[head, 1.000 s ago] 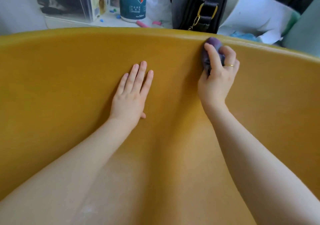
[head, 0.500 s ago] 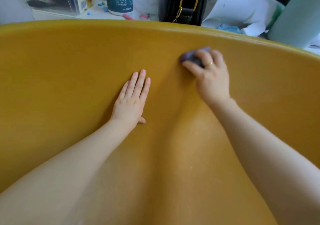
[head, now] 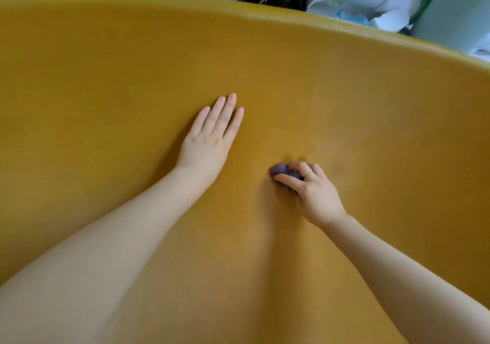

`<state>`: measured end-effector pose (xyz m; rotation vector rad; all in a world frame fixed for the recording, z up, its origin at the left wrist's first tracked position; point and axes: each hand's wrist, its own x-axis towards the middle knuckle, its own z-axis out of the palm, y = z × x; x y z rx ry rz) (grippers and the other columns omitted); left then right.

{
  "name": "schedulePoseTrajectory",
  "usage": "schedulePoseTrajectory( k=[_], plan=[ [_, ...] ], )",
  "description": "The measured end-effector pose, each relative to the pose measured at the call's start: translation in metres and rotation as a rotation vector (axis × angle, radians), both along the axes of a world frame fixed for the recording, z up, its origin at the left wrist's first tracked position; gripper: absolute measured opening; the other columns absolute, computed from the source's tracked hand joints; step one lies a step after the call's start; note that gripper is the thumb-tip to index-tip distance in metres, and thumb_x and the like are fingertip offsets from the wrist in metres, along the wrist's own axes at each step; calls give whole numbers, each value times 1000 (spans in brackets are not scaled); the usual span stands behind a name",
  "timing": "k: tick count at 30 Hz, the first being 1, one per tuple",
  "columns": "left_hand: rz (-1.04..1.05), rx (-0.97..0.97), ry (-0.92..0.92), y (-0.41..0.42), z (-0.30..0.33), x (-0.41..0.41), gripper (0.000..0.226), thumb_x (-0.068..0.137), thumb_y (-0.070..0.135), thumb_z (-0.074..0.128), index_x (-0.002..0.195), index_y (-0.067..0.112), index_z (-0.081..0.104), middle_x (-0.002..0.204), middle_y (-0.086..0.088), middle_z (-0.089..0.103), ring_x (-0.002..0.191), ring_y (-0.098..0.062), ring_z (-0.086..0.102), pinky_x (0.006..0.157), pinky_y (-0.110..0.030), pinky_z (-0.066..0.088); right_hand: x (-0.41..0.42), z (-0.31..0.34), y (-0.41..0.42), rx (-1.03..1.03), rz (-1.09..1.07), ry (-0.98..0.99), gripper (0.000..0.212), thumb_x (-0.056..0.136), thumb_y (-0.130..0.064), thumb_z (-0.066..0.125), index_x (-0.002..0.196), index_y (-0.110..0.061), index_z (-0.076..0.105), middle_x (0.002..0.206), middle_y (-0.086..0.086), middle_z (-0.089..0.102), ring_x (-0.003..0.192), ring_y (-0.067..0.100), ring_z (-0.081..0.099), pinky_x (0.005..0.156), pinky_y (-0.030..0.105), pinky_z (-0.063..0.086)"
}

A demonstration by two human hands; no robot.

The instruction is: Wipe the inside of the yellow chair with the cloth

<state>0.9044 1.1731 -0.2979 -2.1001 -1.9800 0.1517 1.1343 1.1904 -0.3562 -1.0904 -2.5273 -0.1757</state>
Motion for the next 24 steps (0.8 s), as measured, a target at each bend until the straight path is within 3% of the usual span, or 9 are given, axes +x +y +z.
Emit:
schedulePoseTrajectory(
  k=[2,4,7,10,13,18,21,24],
  plan=[
    [-25,-59,-31,-1,0,7,123,74,43,73,145,9,-22,151,-16,-29,142,-30,-20,115,-37,-7,-2,23,8,26,6,13,35,85,-16,40,104,-24,68,102,10,62,75,32,53,56,37,53],
    [2,-72,-51,0,-3,12,133,66,52,75,145,9,-23,151,-16,-29,142,-31,-21,114,-38,-9,-2,53,31,155,-68,126,34,84,-6,49,109,-21,66,109,14,61,81,35,53,63,36,52],
    [33,-61,-22,4,-9,17,136,65,54,74,143,7,-27,150,-18,-30,141,-32,-22,112,-39,-12,-9,98,69,325,-209,253,33,82,-3,57,110,-19,67,113,15,61,91,39,54,65,35,49],
    [41,-47,-17,6,-13,17,135,66,53,74,143,6,-27,150,-18,-30,141,-33,-22,112,-39,-12,-17,97,81,395,-195,257,30,82,-4,57,106,-18,68,112,14,62,92,38,56,69,33,48],
    [42,-52,-11,6,-14,17,136,65,54,74,142,6,-27,150,-19,-30,141,-33,-21,113,-39,-11,-6,53,60,305,-112,182,34,76,2,58,102,-17,70,110,14,62,91,35,54,72,32,48],
    [54,-67,-46,3,-10,23,134,66,47,77,144,7,-24,150,-18,-30,141,-33,-21,115,-39,-6,10,-14,-6,-5,-119,90,40,70,0,56,101,-19,70,107,12,63,76,29,52,51,32,52],
    [81,-73,-55,2,-8,29,131,69,42,78,144,7,-24,149,-19,-32,141,-33,-22,116,-39,-2,12,-9,-13,-31,-81,-20,35,77,-8,49,101,-21,70,101,11,64,73,31,56,44,32,51],
    [90,-90,-51,2,-8,31,130,71,41,77,143,9,-27,148,-19,-34,140,-34,-23,116,-39,-2,17,25,10,54,-160,-14,38,83,-22,35,103,-23,68,100,11,63,79,32,55,56,32,51]
  ],
)
